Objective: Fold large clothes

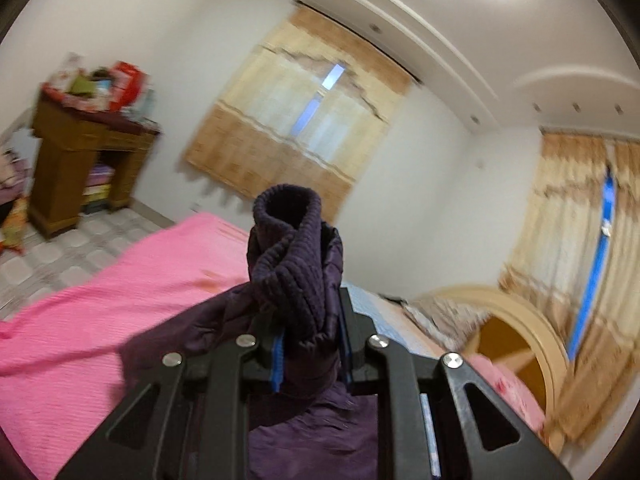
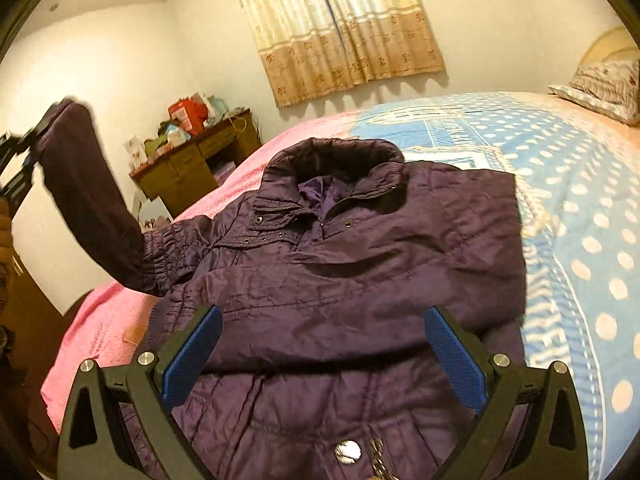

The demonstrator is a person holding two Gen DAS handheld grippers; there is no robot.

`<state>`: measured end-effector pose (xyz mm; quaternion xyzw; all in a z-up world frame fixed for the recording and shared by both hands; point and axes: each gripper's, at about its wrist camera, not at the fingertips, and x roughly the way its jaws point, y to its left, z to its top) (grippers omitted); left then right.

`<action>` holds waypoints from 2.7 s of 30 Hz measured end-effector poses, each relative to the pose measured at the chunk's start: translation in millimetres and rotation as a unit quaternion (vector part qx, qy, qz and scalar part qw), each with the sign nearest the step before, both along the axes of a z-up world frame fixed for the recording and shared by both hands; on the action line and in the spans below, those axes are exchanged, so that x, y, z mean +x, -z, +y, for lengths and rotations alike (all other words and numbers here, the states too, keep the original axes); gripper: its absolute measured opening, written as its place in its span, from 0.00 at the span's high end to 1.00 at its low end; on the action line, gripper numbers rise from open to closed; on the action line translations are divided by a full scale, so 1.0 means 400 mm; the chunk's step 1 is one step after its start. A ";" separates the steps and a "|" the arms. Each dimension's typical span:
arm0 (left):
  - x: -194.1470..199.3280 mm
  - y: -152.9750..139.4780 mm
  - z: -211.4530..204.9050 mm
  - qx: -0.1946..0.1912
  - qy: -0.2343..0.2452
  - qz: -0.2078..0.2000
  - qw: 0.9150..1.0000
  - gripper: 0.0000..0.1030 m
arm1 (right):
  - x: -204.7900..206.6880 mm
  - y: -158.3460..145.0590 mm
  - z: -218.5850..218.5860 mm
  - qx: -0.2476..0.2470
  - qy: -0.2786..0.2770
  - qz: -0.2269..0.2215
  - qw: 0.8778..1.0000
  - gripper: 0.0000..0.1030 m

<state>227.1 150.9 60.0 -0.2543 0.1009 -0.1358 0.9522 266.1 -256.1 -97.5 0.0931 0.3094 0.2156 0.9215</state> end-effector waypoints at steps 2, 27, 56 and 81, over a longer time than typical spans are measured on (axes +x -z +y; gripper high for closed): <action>0.025 0.007 -0.082 0.026 0.027 0.001 0.999 0.79 | -0.010 0.007 -0.021 0.003 0.007 0.000 1.000 0.02; 0.116 0.271 -0.196 0.272 -0.024 0.166 0.948 0.22 | -0.011 0.079 -0.123 0.061 0.038 0.042 0.997 0.02; 0.235 0.470 -0.040 0.238 -0.140 0.323 0.905 0.00 | 0.154 -0.046 0.132 -0.102 -0.043 0.026 0.993 0.28; 0.156 0.433 -0.035 0.171 -0.113 0.307 0.930 0.00 | 0.228 0.170 0.171 -0.160 -0.026 0.064 0.985 0.28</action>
